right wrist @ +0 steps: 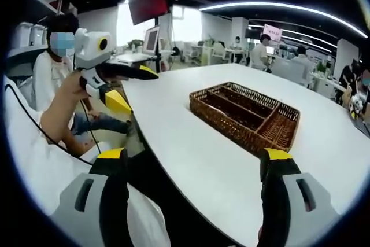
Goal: Arrange the knives, forks, and spoons in their matching storage slots by inserting each utensil handle-first until every utensil is classified and aligned in the correct compartment
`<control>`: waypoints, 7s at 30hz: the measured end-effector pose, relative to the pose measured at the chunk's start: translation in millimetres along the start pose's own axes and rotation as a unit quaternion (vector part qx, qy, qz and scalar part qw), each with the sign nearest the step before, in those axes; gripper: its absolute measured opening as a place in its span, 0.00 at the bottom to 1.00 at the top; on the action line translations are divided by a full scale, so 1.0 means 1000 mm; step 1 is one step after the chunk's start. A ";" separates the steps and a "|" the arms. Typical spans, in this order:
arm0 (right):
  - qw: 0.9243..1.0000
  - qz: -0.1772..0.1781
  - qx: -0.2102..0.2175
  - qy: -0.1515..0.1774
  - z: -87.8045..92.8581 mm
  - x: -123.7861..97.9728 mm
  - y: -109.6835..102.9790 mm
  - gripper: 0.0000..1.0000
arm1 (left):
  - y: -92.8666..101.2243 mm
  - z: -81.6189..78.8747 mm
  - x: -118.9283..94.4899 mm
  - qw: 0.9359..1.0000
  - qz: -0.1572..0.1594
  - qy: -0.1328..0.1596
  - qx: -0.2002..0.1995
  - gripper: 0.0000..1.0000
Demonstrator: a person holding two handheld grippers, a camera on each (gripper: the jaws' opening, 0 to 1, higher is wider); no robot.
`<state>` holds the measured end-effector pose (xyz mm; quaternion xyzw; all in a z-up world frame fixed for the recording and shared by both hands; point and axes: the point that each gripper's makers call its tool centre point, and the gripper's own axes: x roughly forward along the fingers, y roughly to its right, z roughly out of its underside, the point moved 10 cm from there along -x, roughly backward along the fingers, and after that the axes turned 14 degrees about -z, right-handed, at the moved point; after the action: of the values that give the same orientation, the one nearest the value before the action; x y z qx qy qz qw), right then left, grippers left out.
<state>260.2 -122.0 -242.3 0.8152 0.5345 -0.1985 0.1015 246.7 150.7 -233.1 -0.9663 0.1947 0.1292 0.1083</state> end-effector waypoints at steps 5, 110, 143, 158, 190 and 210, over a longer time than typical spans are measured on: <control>1.000 0.000 0.000 -0.001 0.001 0.000 0.000 0.98 | 0.000 0.000 0.001 1.000 0.000 -0.003 0.001 0.78; 1.000 0.000 0.003 0.010 -0.005 0.006 -0.003 0.98 | -0.005 0.009 -0.007 1.000 0.002 -0.010 0.001 0.78; 1.000 -0.004 0.004 0.013 -0.006 0.009 -0.005 0.98 | -0.009 0.006 -0.010 1.000 -0.004 -0.007 0.004 0.79; 1.000 -0.006 0.004 0.012 -0.005 0.011 -0.007 0.98 | -0.007 0.004 -0.012 1.000 -0.005 -0.004 0.007 0.79; 1.000 0.019 0.012 0.013 -0.006 0.005 0.006 0.98 | -0.010 0.002 -0.008 1.000 -0.011 -0.006 -0.005 0.83; 1.000 0.022 0.015 0.015 -0.004 0.002 0.009 0.98 | -0.011 0.005 -0.008 1.000 -0.013 -0.011 -0.006 0.84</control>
<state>269.7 -122.6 -239.8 0.8311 0.5149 -0.1921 0.0855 242.8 164.3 -234.1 -0.9677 0.1805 0.1398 0.1067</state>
